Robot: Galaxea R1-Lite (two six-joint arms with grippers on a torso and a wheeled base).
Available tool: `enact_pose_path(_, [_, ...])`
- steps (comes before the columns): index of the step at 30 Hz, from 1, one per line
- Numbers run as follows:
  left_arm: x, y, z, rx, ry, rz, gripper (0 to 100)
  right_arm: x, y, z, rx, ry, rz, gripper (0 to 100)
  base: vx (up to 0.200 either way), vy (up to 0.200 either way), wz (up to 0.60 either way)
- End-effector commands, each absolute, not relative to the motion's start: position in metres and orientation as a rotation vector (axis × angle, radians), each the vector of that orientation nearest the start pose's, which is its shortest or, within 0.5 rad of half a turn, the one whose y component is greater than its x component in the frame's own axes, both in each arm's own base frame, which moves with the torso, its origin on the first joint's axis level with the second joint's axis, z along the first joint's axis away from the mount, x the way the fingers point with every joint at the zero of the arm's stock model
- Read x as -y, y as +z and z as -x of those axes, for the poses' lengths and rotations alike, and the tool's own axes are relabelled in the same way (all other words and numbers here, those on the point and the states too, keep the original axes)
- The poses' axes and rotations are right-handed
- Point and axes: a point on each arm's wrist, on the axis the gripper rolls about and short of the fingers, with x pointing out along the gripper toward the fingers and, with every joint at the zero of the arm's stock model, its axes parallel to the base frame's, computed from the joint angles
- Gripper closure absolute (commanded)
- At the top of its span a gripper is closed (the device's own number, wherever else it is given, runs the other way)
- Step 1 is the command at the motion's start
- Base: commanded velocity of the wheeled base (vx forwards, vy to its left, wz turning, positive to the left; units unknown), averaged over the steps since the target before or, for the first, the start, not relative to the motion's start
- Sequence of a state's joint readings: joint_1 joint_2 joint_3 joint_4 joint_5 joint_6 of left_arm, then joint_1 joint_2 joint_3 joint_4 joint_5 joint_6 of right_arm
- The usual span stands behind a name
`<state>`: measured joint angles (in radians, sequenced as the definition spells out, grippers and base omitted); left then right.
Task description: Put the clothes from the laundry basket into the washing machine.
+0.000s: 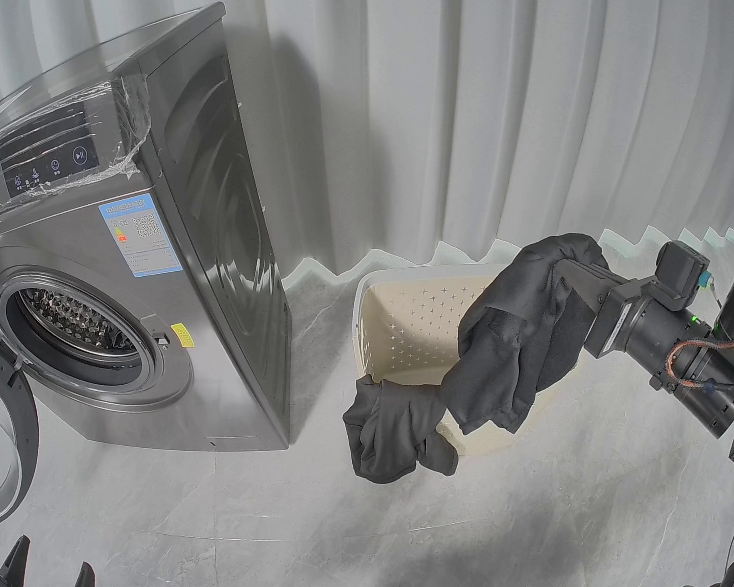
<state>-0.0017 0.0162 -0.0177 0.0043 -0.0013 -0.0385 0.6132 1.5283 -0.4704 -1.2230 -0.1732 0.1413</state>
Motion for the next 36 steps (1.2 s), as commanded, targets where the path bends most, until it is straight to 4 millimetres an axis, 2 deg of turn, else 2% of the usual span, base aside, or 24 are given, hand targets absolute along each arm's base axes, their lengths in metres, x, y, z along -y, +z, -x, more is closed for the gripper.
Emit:
enact_pose_path(1, [0.0000,0.0755,0.0228,-0.005,-0.005,0.038,0,-0.1297,0.2038,-0.1966,0.133,0.436,-0.205,100,0.000,0.000,0.00])
enact_pose_path(3, [0.0000,0.0759,0.0229,-0.003,-0.005,0.037,0,-0.1300,0.2027,-0.1970,0.128,0.436,-0.205,100,0.000,0.000,0.00])
enact_pose_path(36, [0.0000,0.0757,0.0229,-0.005,-0.005,0.043,0,-0.1333,0.2004,-0.1946,0.119,0.458,-0.206,100,0.000,0.200,0.00])
